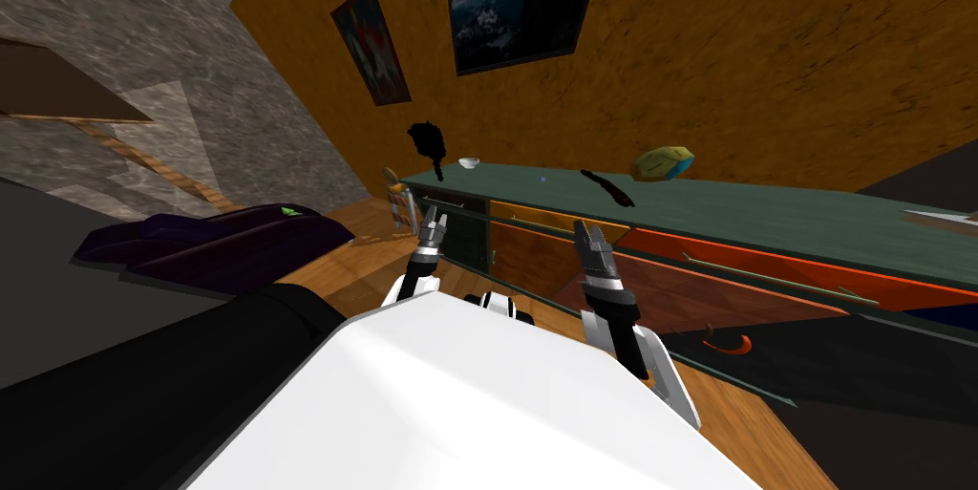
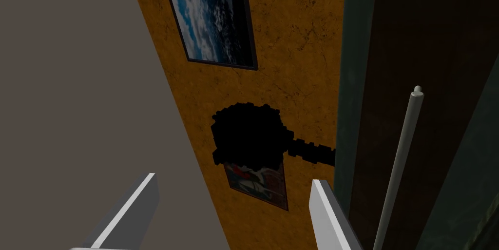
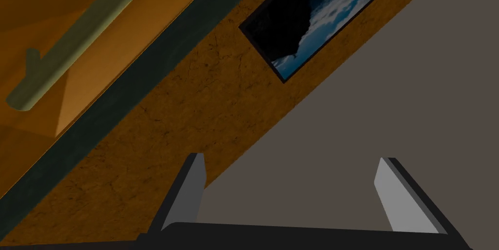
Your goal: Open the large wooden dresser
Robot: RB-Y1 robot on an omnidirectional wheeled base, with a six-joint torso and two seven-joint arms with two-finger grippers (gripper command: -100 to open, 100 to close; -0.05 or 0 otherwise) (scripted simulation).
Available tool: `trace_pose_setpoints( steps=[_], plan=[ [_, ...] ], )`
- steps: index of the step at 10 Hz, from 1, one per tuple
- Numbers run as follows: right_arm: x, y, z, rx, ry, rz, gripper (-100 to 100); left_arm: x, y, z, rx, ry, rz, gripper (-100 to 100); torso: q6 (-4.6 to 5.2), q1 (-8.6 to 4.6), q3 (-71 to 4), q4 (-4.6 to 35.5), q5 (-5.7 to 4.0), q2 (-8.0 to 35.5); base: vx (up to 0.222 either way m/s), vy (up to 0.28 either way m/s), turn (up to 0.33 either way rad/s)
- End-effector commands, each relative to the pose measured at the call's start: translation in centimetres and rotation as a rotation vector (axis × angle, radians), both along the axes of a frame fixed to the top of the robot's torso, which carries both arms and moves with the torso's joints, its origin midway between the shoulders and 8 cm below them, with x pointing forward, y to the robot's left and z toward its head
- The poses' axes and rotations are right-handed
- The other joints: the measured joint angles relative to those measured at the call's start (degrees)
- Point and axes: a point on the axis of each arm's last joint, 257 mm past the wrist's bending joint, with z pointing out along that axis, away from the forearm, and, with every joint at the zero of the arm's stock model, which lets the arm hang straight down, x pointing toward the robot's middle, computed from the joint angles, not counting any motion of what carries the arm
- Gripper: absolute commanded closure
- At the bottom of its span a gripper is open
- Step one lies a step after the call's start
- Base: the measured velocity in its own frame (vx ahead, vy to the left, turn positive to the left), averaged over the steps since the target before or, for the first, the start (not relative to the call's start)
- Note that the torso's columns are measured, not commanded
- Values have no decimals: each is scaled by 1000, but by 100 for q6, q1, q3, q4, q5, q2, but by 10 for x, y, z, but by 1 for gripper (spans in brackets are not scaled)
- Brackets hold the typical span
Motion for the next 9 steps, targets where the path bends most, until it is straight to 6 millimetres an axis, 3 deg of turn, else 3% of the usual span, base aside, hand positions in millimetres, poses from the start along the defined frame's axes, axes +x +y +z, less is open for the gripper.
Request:
trace_pose_setpoints(
  steps=[1, 9],
  plan=[
    [10, 1, -7, -125, 2, -69, -100, 0, 0, 0, 0, 0, 0, 0, 0, -12, 1, 0, -2, 2, -28, 76, -16],
    [45, -10, -33, -487, 16, -275, -100, 0, 0, 0, 0, 0, 0, 0, 0, -6, 4, 2, -2, 7, -21, 97, -23]
  ],
)
